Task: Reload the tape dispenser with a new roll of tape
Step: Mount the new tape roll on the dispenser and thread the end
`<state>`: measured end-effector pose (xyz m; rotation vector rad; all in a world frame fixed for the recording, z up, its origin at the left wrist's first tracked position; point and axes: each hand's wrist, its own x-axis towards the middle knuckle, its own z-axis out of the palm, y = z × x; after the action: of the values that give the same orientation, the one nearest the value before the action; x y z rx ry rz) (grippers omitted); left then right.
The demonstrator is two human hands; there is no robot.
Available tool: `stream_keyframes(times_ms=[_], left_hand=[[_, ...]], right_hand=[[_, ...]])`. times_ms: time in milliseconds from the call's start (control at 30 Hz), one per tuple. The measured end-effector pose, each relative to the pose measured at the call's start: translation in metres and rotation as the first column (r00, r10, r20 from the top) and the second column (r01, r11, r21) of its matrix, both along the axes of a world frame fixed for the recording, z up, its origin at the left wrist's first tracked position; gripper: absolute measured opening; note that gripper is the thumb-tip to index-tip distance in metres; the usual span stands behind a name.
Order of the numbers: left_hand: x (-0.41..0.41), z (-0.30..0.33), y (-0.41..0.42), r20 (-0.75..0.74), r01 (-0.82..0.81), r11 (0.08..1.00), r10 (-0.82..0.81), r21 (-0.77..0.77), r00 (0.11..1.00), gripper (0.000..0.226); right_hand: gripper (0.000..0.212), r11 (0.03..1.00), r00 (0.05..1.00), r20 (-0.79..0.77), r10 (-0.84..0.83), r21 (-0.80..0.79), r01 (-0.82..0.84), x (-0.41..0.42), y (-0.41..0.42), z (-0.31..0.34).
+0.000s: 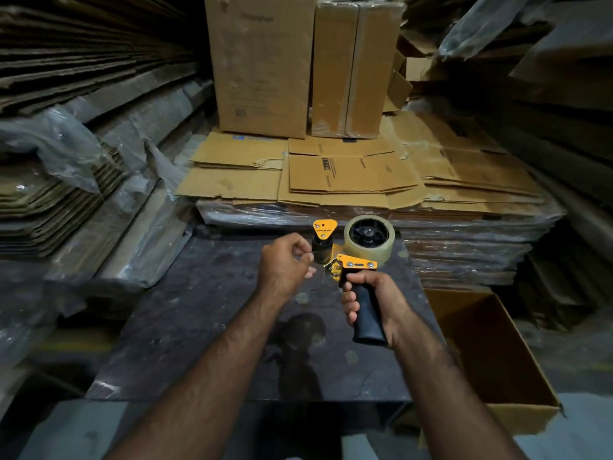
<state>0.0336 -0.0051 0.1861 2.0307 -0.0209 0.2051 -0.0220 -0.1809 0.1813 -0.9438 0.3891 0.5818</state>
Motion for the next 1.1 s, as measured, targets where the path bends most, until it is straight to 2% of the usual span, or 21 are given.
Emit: stream_keyframes(times_ms=[200, 333, 467, 700, 800, 1000, 1100], left_hand=[[0.011, 0.02, 0.02, 0.065, 0.109, 0.985, -0.118, 0.136, 0.991, 0.013], [0.016, 0.039, 0.019, 0.12, 0.087, 0.976, -0.112, 0.199, 0.986, 0.005], [0.015, 0.053, 0.013, 0.169, 0.146, 0.938, -0.207, 0.315, 0.964, 0.008], [0.02, 0.055, 0.035, 0.19, 0.159, 0.953, -0.212, 0.259, 0.959, 0.01], [0.024, 0.06, 0.051, 0.229, 0.174, 0.953, -0.232, 0.247, 0.945, 0.012], [0.026, 0.076, 0.074, 0.311, 0.212, 0.912, -0.326, 0.35, 0.893, 0.005], [0.032, 0.089, 0.08, 0.362, 0.182, 0.915, -0.317, 0.36, 0.876, 0.005]], right_hand=[[0.02, 0.998, 0.998, 0.034, -0.061, 0.014, 0.061, 0.004, 0.016, 0.018], [0.021, 0.998, 0.995, 0.072, -0.065, -0.022, 0.066, 0.005, 0.019, 0.033], [0.018, 0.988, 0.985, 0.092, -0.145, -0.031, 0.149, 0.011, 0.011, 0.041], [0.017, 0.979, 0.975, 0.092, -0.201, 0.041, 0.198, 0.013, 0.005, 0.048], [0.019, 0.986, 0.981, 0.102, -0.164, 0.033, 0.162, 0.007, 0.008, 0.048], [0.023, 0.99, 0.985, 0.101, -0.138, 0.049, 0.134, -0.002, 0.018, 0.051], [0.021, 0.995, 0.99, 0.109, -0.092, 0.039, 0.089, -0.007, 0.021, 0.053]])
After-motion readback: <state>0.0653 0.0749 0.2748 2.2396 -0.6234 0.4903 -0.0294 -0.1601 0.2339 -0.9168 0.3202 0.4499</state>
